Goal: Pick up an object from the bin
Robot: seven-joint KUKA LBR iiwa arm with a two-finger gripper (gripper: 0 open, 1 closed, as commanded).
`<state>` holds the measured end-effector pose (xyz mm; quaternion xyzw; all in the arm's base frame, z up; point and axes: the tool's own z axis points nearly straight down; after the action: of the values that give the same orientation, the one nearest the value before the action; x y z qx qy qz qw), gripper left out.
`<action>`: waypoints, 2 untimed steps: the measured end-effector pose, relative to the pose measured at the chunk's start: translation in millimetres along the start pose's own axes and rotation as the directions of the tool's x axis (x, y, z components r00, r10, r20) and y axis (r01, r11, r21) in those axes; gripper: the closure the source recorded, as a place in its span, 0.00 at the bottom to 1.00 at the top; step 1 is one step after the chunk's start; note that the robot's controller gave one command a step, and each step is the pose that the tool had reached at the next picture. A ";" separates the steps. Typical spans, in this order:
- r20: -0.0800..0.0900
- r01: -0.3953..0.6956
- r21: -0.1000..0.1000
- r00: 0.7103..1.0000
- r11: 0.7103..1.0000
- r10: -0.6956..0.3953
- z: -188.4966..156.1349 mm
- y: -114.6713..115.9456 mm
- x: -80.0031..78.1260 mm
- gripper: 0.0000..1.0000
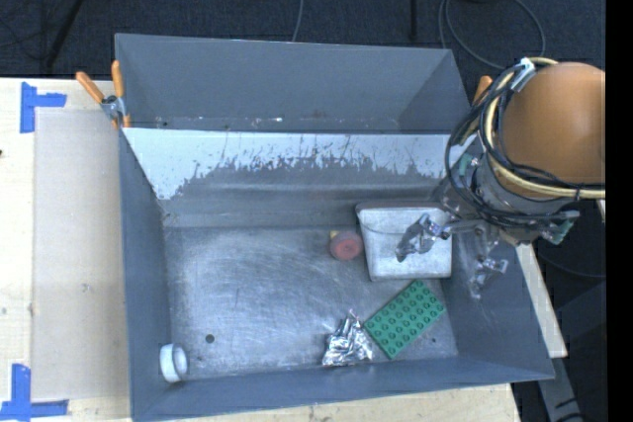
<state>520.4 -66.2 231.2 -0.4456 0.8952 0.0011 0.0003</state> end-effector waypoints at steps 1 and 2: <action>0.006 0.011 0.009 1.000 1.000 -0.012 148.8 18.8 52.6 0.00; 0.017 0.016 0.017 1.000 1.000 -0.016 144.9 17.8 47.4 1.00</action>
Offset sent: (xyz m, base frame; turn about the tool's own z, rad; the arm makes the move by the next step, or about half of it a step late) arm -0.0490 -0.0299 -0.1479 -0.0154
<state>477.6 -93.1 86.2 -0.4527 0.8916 -0.0024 0.0118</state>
